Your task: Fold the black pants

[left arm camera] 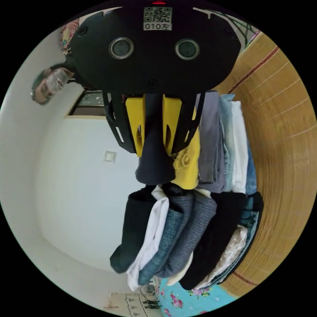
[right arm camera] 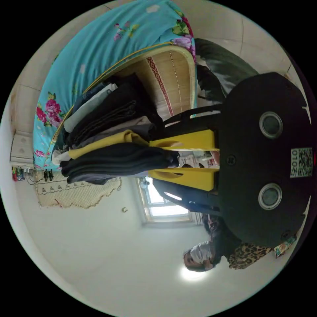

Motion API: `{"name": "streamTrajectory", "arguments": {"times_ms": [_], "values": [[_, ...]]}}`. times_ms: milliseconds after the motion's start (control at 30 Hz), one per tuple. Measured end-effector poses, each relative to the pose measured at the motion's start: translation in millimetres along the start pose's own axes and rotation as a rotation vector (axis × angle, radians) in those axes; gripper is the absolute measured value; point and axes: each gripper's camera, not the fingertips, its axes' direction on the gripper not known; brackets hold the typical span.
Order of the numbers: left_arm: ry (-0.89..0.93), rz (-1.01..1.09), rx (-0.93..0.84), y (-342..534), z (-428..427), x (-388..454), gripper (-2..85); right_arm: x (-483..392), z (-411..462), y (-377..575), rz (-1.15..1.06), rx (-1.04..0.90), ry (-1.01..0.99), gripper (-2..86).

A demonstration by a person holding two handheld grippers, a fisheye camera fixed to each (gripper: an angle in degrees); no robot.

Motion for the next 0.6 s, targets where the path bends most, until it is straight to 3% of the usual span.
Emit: {"name": "streamTrajectory", "arguments": {"times_ms": [167,267,333,433,467,600], "values": [[0.066,0.023,0.058,17,-54,-28,5.3,4,-32,31,-0.010,0.057,-0.055,8.9],[0.053,0.066,0.143,34,-82,-25,4.4,-2,-86,66,-0.013,0.253,-0.051,6.4],[0.025,0.150,0.177,46,-93,-5,3.7,-32,-118,91,-0.146,0.358,-0.068,3.6],[-0.045,0.283,0.256,67,-116,29,2.1,-85,-104,86,-0.292,0.247,-0.003,2.6],[0.007,0.331,0.333,77,-132,35,1.3,-95,-94,80,-0.320,0.209,0.012,2.5],[0.072,0.338,0.449,88,-157,38,0.4,-126,14,23,-0.435,-0.032,0.069,2.2]]}}
